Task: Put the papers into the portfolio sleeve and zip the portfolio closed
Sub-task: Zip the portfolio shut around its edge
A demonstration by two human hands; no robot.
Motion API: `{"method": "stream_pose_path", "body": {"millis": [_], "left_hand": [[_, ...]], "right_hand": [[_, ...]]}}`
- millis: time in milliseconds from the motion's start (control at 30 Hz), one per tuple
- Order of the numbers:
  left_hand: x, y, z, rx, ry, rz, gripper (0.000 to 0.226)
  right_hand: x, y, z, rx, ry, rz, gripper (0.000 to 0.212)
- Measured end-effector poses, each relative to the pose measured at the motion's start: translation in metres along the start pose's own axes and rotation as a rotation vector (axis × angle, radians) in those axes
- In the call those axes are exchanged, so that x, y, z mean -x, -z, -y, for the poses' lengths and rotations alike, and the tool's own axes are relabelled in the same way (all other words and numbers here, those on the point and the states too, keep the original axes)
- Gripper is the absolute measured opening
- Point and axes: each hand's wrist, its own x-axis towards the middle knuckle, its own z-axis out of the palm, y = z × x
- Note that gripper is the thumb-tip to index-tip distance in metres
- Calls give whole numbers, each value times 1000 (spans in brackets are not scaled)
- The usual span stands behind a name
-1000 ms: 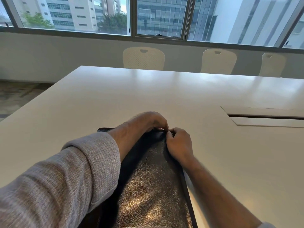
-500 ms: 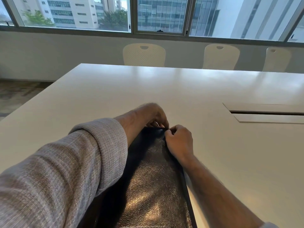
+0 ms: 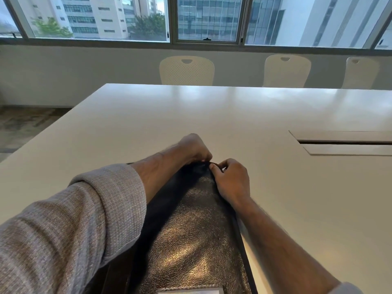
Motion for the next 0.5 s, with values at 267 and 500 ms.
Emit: {"method": "stream_pose_path", "body": {"millis": [267,500], "left_hand": [[6,0,12,-33,-48,-157,26],[9,-2,-8,80,-8,1,16]], "right_hand": [[-2,-2,-2,60,7,33,27],[-2,-3,-2,62,23,43,30]]}}
